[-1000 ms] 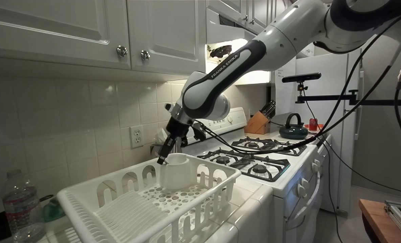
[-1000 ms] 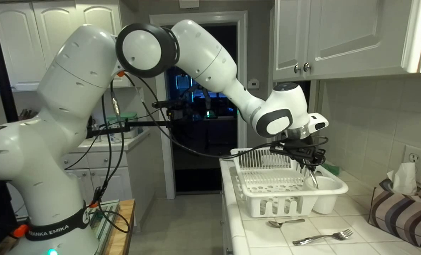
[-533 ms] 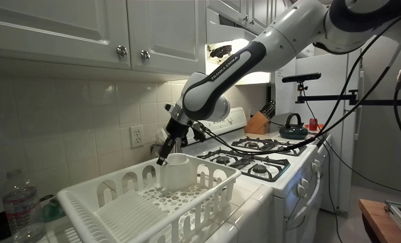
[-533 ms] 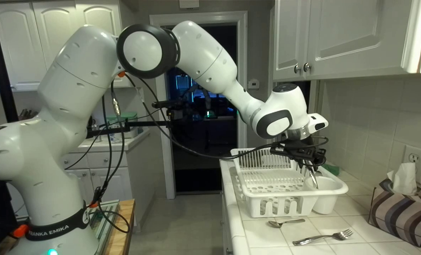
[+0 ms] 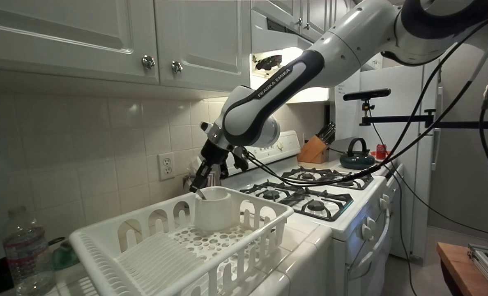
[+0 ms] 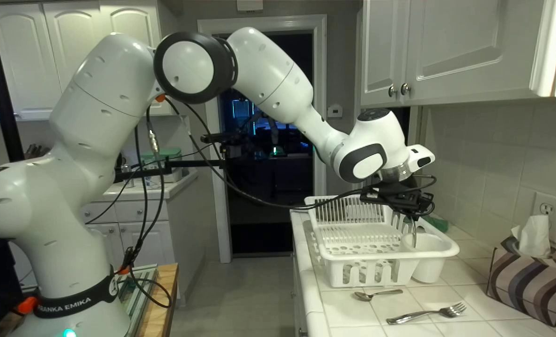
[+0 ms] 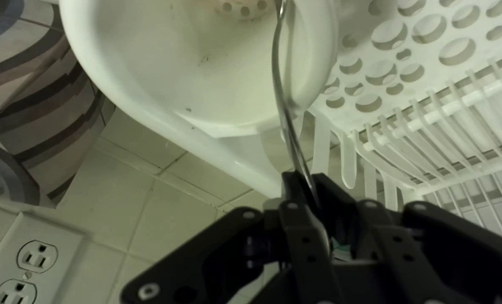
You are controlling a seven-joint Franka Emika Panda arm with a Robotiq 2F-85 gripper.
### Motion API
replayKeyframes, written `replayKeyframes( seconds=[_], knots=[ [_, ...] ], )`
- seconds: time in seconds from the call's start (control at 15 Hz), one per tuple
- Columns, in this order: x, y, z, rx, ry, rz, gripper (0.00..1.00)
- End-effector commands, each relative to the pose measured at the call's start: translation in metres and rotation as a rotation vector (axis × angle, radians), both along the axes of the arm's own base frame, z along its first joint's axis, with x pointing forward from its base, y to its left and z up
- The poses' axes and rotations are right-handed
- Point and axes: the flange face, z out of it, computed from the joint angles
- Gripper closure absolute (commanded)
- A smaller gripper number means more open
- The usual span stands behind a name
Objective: Pick up the two folks from the dish dryer and put them on the counter
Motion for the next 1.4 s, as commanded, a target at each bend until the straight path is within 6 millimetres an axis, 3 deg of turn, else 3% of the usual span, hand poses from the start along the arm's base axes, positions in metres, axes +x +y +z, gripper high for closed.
replayKeyframes(
  seconds=[0.0, 0.2, 0.87, 1.33],
  knots=[
    [-0.002, 0.0, -0.005, -0.014, -0.003, 0.005, 0.87],
    [-0.001, -0.004, -0.004, -0.021, -0.014, -0.001, 0.98],
    [-0.001, -0.013, 0.009, -0.006, -0.109, -0.058, 0.98],
    [-0.008, -0.016, 0.041, 0.008, -0.203, -0.092, 0.98]
  ],
)
